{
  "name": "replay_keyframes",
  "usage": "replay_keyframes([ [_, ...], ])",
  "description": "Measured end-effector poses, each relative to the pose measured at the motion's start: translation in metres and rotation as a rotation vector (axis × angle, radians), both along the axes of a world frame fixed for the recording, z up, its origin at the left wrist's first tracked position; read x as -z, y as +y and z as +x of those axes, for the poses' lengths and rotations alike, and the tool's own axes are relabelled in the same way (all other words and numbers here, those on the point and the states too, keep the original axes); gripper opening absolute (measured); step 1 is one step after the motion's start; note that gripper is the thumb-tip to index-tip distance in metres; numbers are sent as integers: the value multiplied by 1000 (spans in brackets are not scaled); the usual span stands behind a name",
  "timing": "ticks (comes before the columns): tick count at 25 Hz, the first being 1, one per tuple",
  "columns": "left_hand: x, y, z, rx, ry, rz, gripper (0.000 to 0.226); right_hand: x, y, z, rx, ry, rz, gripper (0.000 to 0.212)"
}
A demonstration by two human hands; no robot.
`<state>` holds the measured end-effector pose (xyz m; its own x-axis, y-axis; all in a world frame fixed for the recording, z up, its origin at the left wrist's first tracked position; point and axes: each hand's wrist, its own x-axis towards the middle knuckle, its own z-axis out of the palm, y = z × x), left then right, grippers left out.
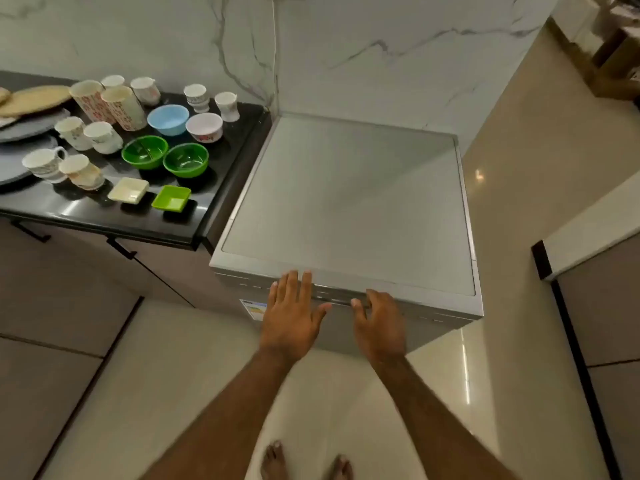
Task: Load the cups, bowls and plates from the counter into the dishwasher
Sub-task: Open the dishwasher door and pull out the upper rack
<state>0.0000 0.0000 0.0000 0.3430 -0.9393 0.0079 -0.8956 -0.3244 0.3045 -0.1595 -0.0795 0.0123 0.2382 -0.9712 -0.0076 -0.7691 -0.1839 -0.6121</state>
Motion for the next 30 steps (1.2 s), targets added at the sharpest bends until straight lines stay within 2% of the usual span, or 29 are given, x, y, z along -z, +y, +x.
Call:
replay_keyframes([
  [1,10,-2,-5,-67,40,-28,72,11,-1,0,90,-92,96,22],
  [3,20,-9,-12,-192,130,-213,49,29,-2,5,285,-315,348,23],
  [5,25,-23,-22,-290,196,-433,23,45,1,11,524,-671,653,22],
  [7,25,-37,-27,-478,339,-511,13,52,3,17,712,-1033,915,15],
  [9,35,-48,-28,-816,683,-393,16,53,3,20,810,-1305,1037,17],
  [11,44,-55,-25,-1190,1253,-299,25,56,1,20,861,-1494,1043,26],
  [12,45,-57,-25,-1285,1550,-317,28,57,1,19,898,-1554,1033,31],
  [13,46,-58,-26,-1318,1761,-358,31,59,0,19,926,-1589,1029,34],
  [14,48,-59,-26,-1308,1895,-399,33,60,0,19,934,-1609,1035,35],
  [16,49,-58,-30,-1273,1996,-469,34,60,0,20,922,-1649,1033,35],
  [24,44,-60,-25,-1130,2094,-522,30,48,-7,37,878,-1851,959,22],
  [30,32,-61,-32,-1109,2135,-551,39,54,0,43,805,-1759,902,39],
])
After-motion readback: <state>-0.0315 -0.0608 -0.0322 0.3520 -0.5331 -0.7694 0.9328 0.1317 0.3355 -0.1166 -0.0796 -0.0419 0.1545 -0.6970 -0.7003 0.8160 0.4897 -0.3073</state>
